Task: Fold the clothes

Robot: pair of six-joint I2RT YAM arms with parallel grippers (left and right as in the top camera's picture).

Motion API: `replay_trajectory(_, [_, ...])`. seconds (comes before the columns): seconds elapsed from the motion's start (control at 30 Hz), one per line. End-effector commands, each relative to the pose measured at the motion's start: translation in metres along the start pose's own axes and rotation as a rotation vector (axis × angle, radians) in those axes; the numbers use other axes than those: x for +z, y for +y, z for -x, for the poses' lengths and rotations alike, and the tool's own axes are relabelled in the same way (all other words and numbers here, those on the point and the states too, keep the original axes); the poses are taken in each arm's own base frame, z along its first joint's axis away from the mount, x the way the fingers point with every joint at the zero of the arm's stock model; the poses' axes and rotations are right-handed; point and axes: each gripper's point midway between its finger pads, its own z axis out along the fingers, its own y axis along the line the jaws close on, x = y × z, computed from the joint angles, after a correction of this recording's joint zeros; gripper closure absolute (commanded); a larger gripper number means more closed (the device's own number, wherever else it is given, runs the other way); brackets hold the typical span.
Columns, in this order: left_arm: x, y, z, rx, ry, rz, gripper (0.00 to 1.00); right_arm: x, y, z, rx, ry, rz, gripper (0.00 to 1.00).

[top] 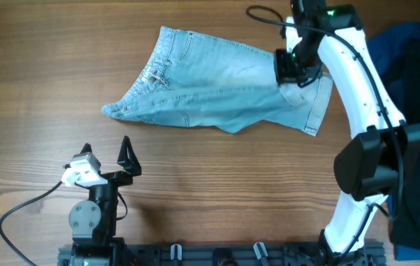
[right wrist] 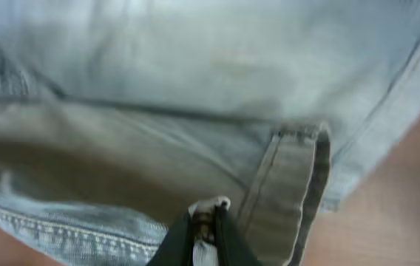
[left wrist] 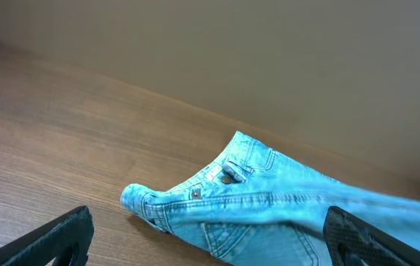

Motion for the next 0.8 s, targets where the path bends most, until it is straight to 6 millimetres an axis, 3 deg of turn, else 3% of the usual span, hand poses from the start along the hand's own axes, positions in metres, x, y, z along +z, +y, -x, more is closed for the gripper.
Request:
replay_trajectory(0.0, [0.0,0.001,0.0,-0.015,-0.001,0.009,0.0,-0.026,0.01,-0.02,0.0,0.018,0.052,0.96])
replay_trajectory(0.17, [0.0,0.001,0.0,-0.015,-0.001,0.009,0.0,-0.039,0.014,-0.058,0.069,0.141,0.071,0.96])
replay_trajectory(0.27, [0.0,0.001,0.0,-0.015,-0.001,0.009,0.0,-0.035,0.023,-0.069,0.074,0.174,0.083,0.96])
replay_trajectory(0.5, [0.0,0.001,0.0,-0.015,-0.001,0.009,0.0,0.012,0.04,-0.127,0.05,0.335,0.015,0.96])
replay_trajectory(0.63, [0.0,0.001,0.0,-0.015,-0.001,0.009,0.0,0.037,0.035,-0.163,0.097,0.416,-0.038,0.96])
replay_trajectory(0.67, [0.0,0.001,0.0,-0.015,-0.001,0.009,0.0,0.049,0.03,-0.18,0.125,0.462,-0.059,0.96])
replay_trajectory(0.77, [0.0,0.001,0.0,-0.015,-0.001,0.009,0.0,0.064,0.023,-0.197,0.149,0.506,-0.079,0.96])
